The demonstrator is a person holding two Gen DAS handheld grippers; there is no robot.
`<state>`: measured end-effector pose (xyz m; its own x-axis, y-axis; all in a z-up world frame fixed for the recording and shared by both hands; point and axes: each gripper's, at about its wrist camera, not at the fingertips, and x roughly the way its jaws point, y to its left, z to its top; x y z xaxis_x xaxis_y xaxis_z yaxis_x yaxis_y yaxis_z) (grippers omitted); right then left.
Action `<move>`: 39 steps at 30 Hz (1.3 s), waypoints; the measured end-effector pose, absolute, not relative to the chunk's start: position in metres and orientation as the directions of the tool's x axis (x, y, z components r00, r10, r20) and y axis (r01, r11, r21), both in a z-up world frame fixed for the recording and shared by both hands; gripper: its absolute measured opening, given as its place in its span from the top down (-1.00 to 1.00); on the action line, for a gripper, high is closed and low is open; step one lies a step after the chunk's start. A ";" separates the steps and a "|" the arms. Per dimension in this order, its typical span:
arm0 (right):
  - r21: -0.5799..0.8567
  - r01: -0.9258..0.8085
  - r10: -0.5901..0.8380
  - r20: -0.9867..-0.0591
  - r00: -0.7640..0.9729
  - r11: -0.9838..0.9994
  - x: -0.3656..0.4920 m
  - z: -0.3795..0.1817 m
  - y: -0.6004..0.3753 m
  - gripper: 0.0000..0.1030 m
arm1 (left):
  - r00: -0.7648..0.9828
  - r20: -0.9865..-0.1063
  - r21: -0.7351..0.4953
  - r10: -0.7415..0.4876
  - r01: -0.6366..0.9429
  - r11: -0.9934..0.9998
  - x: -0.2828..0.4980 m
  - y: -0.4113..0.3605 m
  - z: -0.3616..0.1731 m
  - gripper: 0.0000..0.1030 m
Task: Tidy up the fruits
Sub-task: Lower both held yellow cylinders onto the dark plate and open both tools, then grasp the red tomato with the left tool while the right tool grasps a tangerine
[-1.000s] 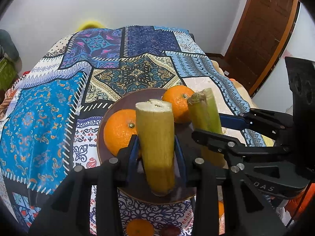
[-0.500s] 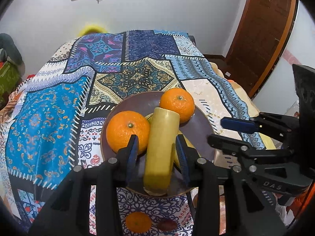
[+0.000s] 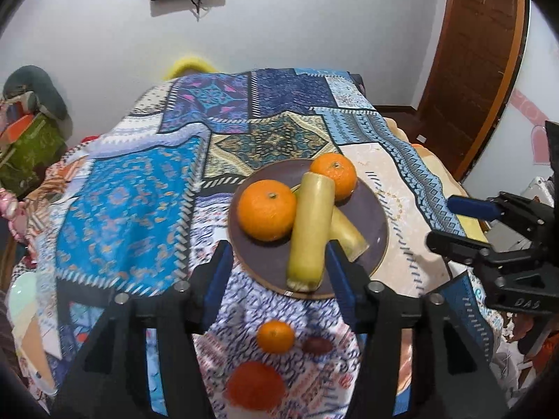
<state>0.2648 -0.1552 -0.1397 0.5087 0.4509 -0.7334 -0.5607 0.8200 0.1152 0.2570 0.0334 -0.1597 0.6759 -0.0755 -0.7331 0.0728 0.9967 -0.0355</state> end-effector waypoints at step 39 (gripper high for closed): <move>0.229 -0.562 0.460 -0.831 0.312 0.795 0.241 -0.218 -0.120 0.31 | 0.511 -0.852 -0.101 -0.117 0.059 0.993 0.199 0.059 -0.251 0.04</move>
